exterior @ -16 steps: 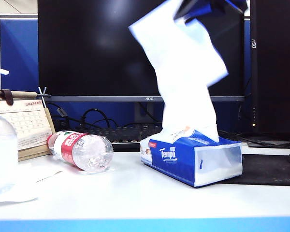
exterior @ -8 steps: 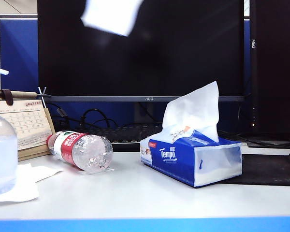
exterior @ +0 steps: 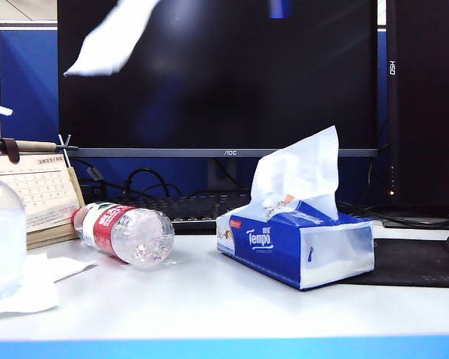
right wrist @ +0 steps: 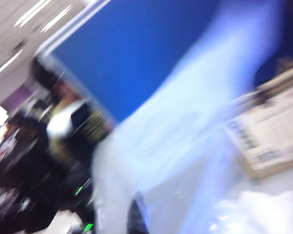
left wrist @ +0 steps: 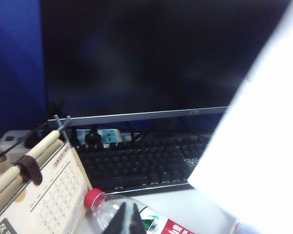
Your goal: Pull out a tissue from the tissue dispenser, then press the switch of the alcohol sanitizer bottle to drop some sanitizer on the paper tissue, and finally place the treated tissue on the table.
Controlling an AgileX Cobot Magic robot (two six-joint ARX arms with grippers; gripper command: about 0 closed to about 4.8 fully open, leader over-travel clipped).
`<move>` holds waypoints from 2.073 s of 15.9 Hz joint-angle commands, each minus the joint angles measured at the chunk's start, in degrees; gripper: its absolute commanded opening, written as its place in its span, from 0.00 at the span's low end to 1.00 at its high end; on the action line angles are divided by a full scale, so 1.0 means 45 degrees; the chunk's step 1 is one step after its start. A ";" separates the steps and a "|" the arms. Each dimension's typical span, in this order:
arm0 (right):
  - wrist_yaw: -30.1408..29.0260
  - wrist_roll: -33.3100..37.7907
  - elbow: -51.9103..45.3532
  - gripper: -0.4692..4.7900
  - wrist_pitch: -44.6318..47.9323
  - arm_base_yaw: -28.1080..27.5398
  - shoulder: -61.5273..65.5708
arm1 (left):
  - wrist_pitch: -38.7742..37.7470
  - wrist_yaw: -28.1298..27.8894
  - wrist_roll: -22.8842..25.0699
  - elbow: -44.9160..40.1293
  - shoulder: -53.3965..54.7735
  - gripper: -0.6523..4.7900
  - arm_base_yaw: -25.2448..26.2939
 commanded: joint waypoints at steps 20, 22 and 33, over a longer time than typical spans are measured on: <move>0.0743 0.1234 -0.0408 0.08 0.5100 0.1438 0.3939 | -0.0238 0.0223 0.0549 0.0267 0.1428 0.11 0.0010; 0.0869 0.1229 -0.0413 0.08 0.5124 0.1462 0.3949 | -0.0704 0.0355 0.0539 0.0389 0.0967 0.11 0.0010; 0.0884 0.2628 -0.0418 0.08 0.7796 0.2059 0.5586 | -0.1656 0.0665 -0.0291 0.0364 0.0287 0.11 0.0010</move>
